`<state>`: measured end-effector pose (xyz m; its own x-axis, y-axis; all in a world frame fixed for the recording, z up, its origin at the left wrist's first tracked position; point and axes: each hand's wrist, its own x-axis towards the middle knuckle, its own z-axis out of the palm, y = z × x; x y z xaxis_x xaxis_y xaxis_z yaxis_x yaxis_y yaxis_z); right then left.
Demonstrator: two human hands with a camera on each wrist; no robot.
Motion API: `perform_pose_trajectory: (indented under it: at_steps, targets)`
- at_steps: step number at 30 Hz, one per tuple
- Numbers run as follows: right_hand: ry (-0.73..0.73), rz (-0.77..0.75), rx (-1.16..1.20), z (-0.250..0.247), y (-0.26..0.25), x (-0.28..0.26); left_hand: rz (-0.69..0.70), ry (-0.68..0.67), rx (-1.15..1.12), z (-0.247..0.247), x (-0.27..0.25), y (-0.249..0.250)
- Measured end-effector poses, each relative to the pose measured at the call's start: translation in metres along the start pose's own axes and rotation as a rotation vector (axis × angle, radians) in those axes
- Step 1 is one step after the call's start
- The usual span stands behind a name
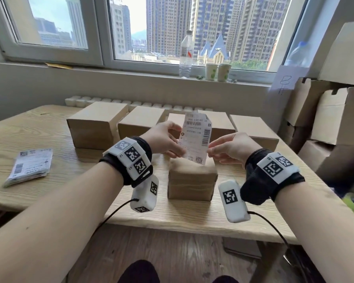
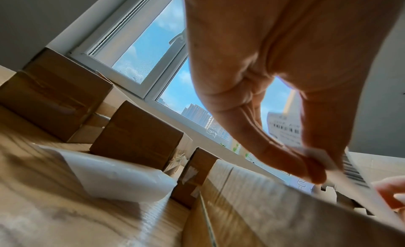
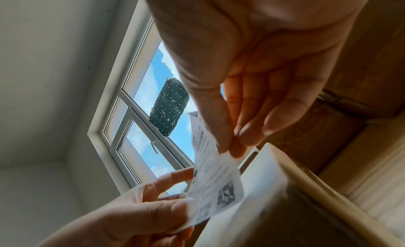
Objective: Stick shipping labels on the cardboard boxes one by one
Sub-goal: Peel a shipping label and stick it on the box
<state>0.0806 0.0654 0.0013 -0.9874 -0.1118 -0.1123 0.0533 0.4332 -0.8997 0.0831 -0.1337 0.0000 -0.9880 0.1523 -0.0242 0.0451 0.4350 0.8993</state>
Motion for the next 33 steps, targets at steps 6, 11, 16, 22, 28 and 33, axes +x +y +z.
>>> perform_pose_trajectory:
  at_steps: [6, 11, 16, 22, 28, 33]
  targets:
    - [0.007, 0.005, 0.058, 0.005, 0.000, 0.002, -0.015, 0.021, -0.106, 0.001, -0.002, -0.001]
    - [-0.067, 0.013, -0.041, 0.009, 0.001, 0.004, -0.031, 0.008, -0.105, 0.002, -0.002, -0.005]
    - [-0.082, 0.019, -0.065, 0.007, 0.000, 0.005, -0.027, 0.025, -0.001, 0.001, -0.001, -0.005]
    - [-0.083, 0.014, -0.140, 0.009, -0.003, 0.005, -0.024, 0.043, 0.155, -0.003, -0.001, -0.004]
    - [-0.080, 0.002, -0.242, 0.012, -0.005, 0.006, -0.025, -0.017, 0.195, 0.001, 0.001, -0.007]
    - [-0.092, 0.002, -0.270, 0.012, -0.007, 0.005, -0.024, -0.034, 0.209, 0.001, 0.002, -0.007]
